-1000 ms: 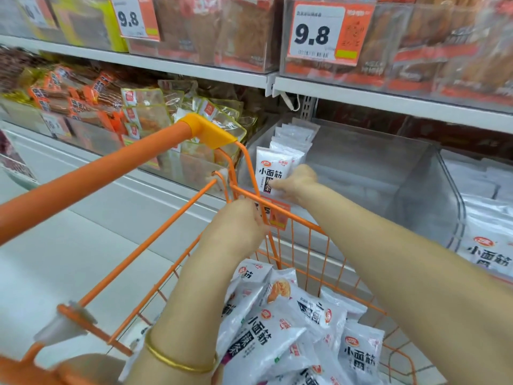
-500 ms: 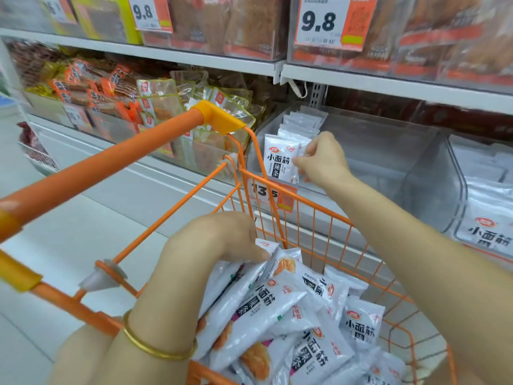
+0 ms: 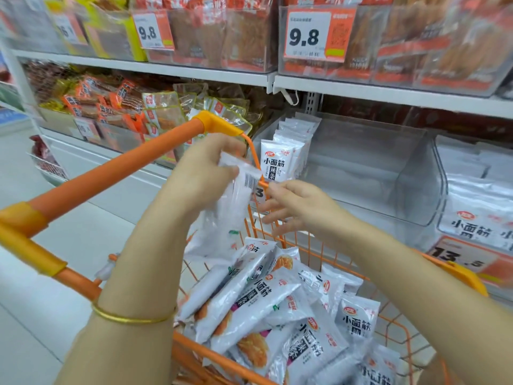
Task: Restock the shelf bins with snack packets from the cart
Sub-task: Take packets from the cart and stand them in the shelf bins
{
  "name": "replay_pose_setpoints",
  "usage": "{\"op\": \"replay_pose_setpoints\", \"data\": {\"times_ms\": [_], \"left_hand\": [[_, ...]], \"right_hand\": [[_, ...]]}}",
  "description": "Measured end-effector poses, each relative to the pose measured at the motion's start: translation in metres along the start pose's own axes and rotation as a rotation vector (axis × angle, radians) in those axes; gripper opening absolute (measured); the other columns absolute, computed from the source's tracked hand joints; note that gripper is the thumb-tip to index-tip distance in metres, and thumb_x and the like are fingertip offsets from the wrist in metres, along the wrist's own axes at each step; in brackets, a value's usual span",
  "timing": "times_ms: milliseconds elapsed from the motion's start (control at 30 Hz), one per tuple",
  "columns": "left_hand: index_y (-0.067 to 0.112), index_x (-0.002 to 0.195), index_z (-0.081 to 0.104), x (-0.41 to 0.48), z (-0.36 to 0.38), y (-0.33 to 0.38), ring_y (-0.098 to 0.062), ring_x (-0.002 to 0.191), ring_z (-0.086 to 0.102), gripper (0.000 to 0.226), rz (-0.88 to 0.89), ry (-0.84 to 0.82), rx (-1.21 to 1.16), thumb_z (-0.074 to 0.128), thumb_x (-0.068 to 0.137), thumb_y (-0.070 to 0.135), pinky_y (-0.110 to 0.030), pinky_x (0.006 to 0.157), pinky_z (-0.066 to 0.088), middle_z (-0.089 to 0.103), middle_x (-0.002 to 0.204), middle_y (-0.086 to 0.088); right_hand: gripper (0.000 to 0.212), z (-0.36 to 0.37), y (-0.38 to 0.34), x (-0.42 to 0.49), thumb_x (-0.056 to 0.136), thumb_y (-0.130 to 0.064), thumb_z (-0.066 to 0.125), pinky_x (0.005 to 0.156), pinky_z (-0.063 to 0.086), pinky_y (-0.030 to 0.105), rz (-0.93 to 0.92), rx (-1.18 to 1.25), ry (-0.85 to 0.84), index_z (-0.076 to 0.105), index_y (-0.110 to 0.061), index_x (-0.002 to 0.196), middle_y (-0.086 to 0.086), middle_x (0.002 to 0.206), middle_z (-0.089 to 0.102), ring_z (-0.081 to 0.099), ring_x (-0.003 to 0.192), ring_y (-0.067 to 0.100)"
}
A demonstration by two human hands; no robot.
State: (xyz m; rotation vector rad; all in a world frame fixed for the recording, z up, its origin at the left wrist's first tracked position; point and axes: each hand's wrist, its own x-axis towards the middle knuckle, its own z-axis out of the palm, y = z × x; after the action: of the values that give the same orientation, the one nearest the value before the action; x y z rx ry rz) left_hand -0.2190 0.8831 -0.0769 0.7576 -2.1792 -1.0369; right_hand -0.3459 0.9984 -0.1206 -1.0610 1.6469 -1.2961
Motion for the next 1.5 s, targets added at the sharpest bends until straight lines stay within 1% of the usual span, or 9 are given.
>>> {"op": "replay_pose_setpoints", "data": {"times_ms": [100, 400, 467, 567, 700, 1033, 1267, 1400, 1500], "left_hand": [[0.021, 0.109, 0.061, 0.004, 0.000, 0.006, -0.031, 0.093, 0.061, 0.032, -0.009, -0.006, -0.383, 0.052, 0.088, -0.002, -0.045, 0.084, 0.048, 0.064, 0.108, -0.018], [0.011, 0.112, 0.053, 0.016, 0.047, 0.011, -0.020, 0.079, 0.063, 0.029, -0.187, 0.091, -1.058, 0.035, 0.095, -0.004, -0.034, 0.072, 0.055, 0.063, 0.094, -0.012], [0.007, 0.122, 0.049, 0.018, 0.057, 0.007, -0.021, 0.090, 0.061, 0.026, -0.243, 0.125, -1.001, 0.039, 0.099, 0.015, -0.035, 0.079, 0.052, 0.061, 0.103, -0.012], [-0.001, 0.124, 0.049, 0.017, 0.069, 0.002, -0.022, 0.095, 0.063, 0.046, -0.270, 0.023, -0.956, 0.043, 0.097, 0.037, -0.037, 0.085, 0.051, 0.062, 0.108, -0.015], [-0.007, 0.120, 0.052, 0.016, 0.076, -0.002, -0.023, 0.086, 0.063, 0.031, -0.219, 0.011, -0.962, 0.049, 0.096, 0.012, -0.034, 0.075, 0.056, 0.063, 0.101, -0.017], [0.003, 0.102, 0.055, 0.017, 0.077, -0.019, -0.017, 0.078, 0.063, 0.011, -0.259, 0.095, -1.115, 0.047, 0.095, 0.006, -0.031, 0.073, 0.057, 0.064, 0.093, -0.012], [0.001, 0.105, 0.061, 0.015, 0.078, -0.033, -0.016, 0.083, 0.065, 0.016, -0.300, 0.174, -0.648, 0.059, 0.089, 0.006, -0.035, 0.081, 0.055, 0.067, 0.092, -0.005], [0.018, 0.099, 0.059, 0.009, 0.075, -0.036, -0.014, 0.091, 0.058, 0.012, -0.226, 0.247, -0.224, 0.054, 0.091, 0.010, -0.033, 0.082, 0.050, 0.061, 0.093, 0.004], [0.020, 0.098, 0.057, 0.005, 0.072, -0.040, -0.015, 0.095, 0.055, 0.017, -0.245, 0.181, -0.086, 0.050, 0.091, 0.007, -0.027, 0.080, 0.043, 0.060, 0.102, 0.002]], "right_hand": [[0.022, 0.000, 0.004, -0.001, 0.093, -0.032, 0.053, 0.084, 0.053, 0.033, -0.031, 0.018, -0.127, 0.057, -0.019, 0.111, -0.002, 0.101, 0.065, 0.064, 0.082, 0.007], [0.048, -0.008, 0.005, -0.005, 0.077, -0.048, 0.054, 0.084, 0.053, 0.047, 0.172, 0.698, -0.358, 0.066, -0.013, 0.107, 0.012, 0.095, 0.067, 0.069, 0.084, 0.031], [0.049, -0.011, 0.002, -0.007, 0.076, -0.044, 0.063, 0.072, 0.057, 0.037, 0.147, 0.483, -0.106, 0.057, -0.009, 0.110, 0.008, 0.089, 0.063, 0.066, 0.069, 0.023], [0.055, -0.017, 0.001, -0.007, 0.073, -0.054, 0.069, 0.065, 0.052, 0.033, -0.015, -0.454, 0.463, 0.046, -0.018, 0.109, -0.001, 0.100, 0.055, 0.059, 0.080, 0.017], [0.066, -0.024, -0.003, -0.009, 0.068, -0.056, 0.070, 0.073, 0.040, 0.035, -0.184, -0.966, 0.524, 0.042, -0.021, 0.117, -0.006, 0.101, 0.037, 0.050, 0.093, 0.019], [0.041, -0.052, -0.002, 0.000, 0.075, -0.010, 0.076, 0.075, 0.058, 0.039, 0.067, -0.140, 0.244, 0.058, -0.011, 0.112, 0.002, 0.099, 0.070, 0.069, 0.083, 0.017], [0.014, -0.065, -0.008, 0.033, 0.084, -0.006, 0.067, 0.058, 0.058, 0.027, 0.017, 0.499, 0.530, 0.062, -0.005, 0.096, 0.009, 0.087, 0.073, 0.072, 0.073, 0.016], [0.022, -0.084, -0.037, 0.064, 0.081, -0.015, 0.073, 0.054, 0.054, 0.022, -0.241, 0.092, 0.797, 0.059, -0.011, 0.098, 0.006, 0.093, 0.067, 0.066, 0.073, 0.014], [0.030, -0.080, -0.042, 0.087, 0.073, -0.020, 0.079, 0.072, 0.057, 0.039, -0.229, -0.343, 0.715, 0.058, -0.017, 0.094, 0.006, 0.099, 0.064, 0.065, 0.087, 0.022]]}}
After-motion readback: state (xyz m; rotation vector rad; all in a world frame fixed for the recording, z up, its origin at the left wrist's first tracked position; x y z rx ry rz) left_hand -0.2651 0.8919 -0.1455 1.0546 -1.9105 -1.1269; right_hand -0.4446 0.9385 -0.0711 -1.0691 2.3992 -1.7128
